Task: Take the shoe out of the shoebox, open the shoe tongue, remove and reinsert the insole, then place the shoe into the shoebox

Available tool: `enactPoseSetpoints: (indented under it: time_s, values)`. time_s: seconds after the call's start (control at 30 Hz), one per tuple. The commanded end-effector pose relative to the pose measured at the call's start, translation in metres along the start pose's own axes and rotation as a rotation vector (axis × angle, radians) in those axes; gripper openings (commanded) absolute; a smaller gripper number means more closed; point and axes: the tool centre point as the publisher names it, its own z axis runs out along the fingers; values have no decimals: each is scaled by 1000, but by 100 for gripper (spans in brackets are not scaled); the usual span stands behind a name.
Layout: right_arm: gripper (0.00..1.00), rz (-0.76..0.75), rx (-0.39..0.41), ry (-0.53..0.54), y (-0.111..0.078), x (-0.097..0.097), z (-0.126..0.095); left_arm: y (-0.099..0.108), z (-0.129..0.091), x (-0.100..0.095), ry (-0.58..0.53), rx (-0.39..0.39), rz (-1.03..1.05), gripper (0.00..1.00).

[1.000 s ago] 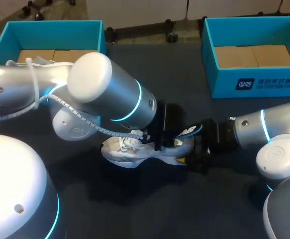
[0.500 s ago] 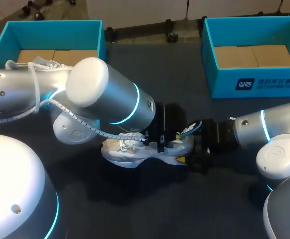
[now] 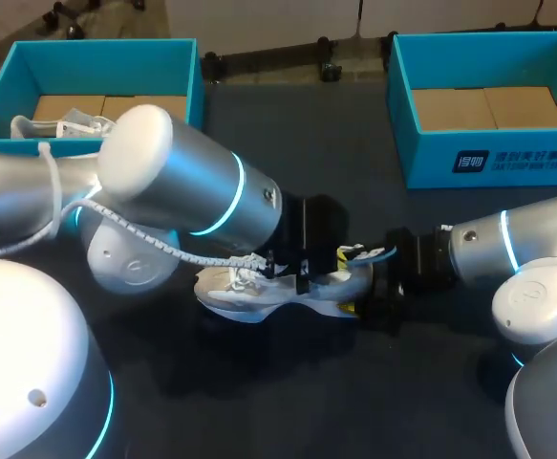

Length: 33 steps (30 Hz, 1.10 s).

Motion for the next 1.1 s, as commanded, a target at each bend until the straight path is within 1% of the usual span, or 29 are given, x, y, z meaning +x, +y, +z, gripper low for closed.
enactPoseSetpoints:
  time_s: [0.03, 0.07, 0.1, 0.13, 0.17, 0.2, 0.27, 0.33, 0.37, 0.4, 0.43, 0.5, 0.57, 0.73, 0.8, 0.83, 0.87, 1.07, 1.1]
  values:
    - [0, 0, 3, -1, 0, 1, 2, 5, -3, 0, 46, 28, 8, 0]
    - [0, 0, 3, -1, 0, 1, 2, 6, -1, 0, 42, 25, 10, 25]
    - [0, 0, 3, -1, 0, 1, 2, 6, 0, 0, 41, 24, 11, 40]
    - [0, 0, 3, -1, 0, 1, 2, 6, 1, 0, 40, 22, 9, 51]
    - [0, 0, 3, -1, 0, 1, 2, 7, 2, 0, 37, 20, 14, 68]
    - [0, 0, 3, -1, 0, 1, 2, 7, 2, 1, 32, 18, 16, 78]
    - [0, 0, 3, -1, 0, 1, 2, 7, 2, 3, 23, 14, 27, 89]
    - [0, 0, 3, -1, 0, 1, 2, 7, 1, 5, 7, 9, 38, 94]
    - [0, 0, 3, -1, 0, 1, 2, 7, 1, 5, -22, 0, 48, 96]
    - [0, 0, 3, -1, 0, 1, 2, 7, 1, 5, -26, 0, 49, 96]
    - [0, 0, 3, -1, 0, 1, 2, 7, 1, 6, -41, 7, 51, 100]
    - [0, 0, 3, -1, 0, 1, 2, 7, 0, 7, -94, -1, 68, 100]
    - [0, 0, 3, -1, 0, 1, 2, 6, 1, 9, -125, -1, 77, 97]
    - [0, 0, 3, -1, 0, 1, 2, 6, 9, 10, -177, -4, 98, 95]
    - [0, 0, 3, -1, 0, 1, 2, 7, 12, 8, -197, -1, 98, 91]
    - [0, 0, 3, -1, 0, 1, 2, 7, 13, 7, -191, 2, 94, 86]
    - [0, 0, 3, -1, 0, 1, 2, 8, 14, 6, -198, -1, 93, 85]
    - [0, 0, 3, -1, 0, 1, 2, 9, 16, 1, -202, -10, 118, 83]
    - [0, 0, 3, -1, 0, 1, 2, 9, 17, 0, -203, -9, 131, 82]
